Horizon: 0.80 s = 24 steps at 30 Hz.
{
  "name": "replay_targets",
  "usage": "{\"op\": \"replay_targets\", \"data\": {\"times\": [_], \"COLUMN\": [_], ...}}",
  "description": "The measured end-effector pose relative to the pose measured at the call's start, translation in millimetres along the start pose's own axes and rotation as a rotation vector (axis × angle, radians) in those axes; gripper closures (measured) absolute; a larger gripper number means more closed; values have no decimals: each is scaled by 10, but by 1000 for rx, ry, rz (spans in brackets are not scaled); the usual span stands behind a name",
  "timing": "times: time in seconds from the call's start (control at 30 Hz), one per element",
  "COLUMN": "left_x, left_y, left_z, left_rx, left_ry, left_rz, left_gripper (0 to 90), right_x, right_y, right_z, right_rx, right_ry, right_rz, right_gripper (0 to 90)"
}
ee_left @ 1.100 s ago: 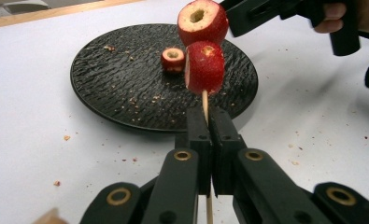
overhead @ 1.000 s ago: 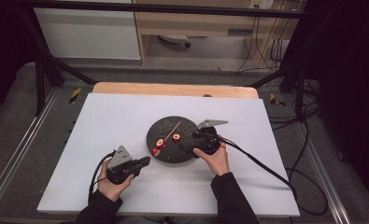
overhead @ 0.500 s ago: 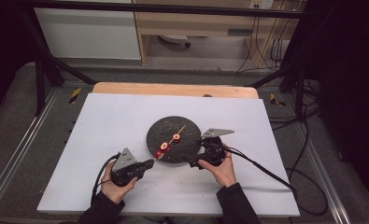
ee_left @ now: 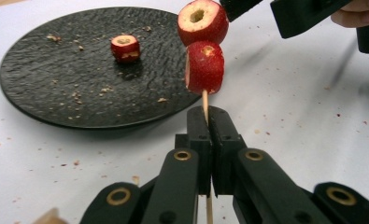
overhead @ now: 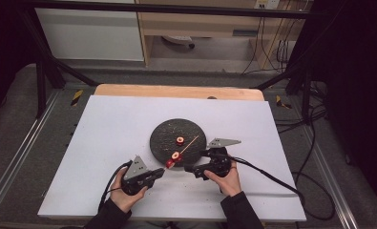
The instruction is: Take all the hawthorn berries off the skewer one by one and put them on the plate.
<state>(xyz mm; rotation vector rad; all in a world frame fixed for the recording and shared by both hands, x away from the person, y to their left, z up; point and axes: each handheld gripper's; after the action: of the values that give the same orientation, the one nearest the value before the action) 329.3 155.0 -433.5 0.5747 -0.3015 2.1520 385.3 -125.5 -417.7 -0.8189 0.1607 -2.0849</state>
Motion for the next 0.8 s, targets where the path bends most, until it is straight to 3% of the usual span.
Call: {"op": "replay_targets", "data": {"times": [0.43, 0.8], "left_x": [-91, -76], "left_y": [167, 193], "left_z": [9, 20], "left_rx": [-36, -42], "left_ry": [-11, 7], "left_rz": [-42, -46], "left_gripper": [881, 880], "right_x": [-23, -5], "right_y": [-37, -42], "right_z": [-29, -27], "right_rx": [2, 16], "right_ry": [32, 18], "right_rz": [77, 107], "right_gripper": [290, 481]}}
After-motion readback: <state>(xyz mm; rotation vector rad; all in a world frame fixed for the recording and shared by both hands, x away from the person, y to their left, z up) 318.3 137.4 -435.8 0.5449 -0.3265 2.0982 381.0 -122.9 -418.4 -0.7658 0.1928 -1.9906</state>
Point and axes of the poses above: each handheld gripper's, and its own axes: x roughly backward along the jaws, z roughly out of its top, y roughly to its right, and after that the axes turned 4 degrees about -x, right-handed
